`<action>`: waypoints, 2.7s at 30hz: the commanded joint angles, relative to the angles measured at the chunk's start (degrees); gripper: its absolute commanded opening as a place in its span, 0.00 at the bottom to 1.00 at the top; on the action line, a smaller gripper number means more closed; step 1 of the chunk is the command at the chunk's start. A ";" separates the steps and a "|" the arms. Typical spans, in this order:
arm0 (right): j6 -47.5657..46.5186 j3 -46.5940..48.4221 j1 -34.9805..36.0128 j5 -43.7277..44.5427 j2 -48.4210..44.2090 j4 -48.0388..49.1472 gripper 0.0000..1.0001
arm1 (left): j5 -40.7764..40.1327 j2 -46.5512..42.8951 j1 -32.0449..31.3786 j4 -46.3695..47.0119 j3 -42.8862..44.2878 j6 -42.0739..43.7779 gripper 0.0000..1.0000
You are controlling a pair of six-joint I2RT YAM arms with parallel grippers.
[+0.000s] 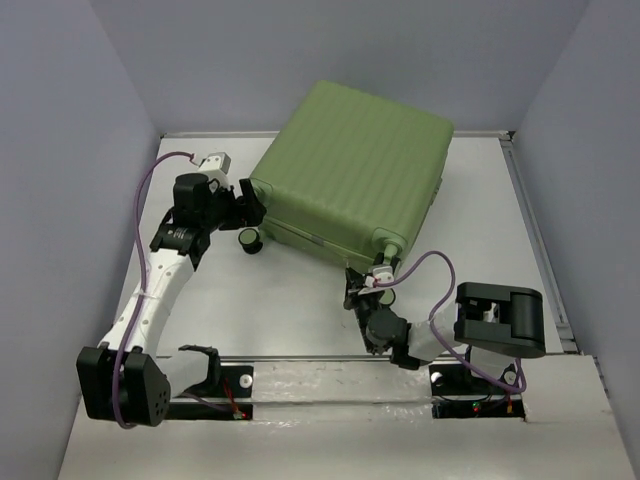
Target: Pack the luggage
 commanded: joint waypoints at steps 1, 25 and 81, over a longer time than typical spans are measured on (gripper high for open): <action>1.80 -1.83 0.92 -0.77 -0.65 20.66 0.07 | 3.43 1.38 0.14 3.18 2.90 1.03 0.92; 12.08 35.15 -11.38 -53.38 0.04 -41.12 0.07 | 12.32 -25.65 -18.04 16.54 -24.33 -23.30 0.06; 14.18 73.11 -58.05 -100.35 7.59 -97.47 1.00 | -7.73 -23.76 -52.24 34.11 -27.59 -30.79 0.06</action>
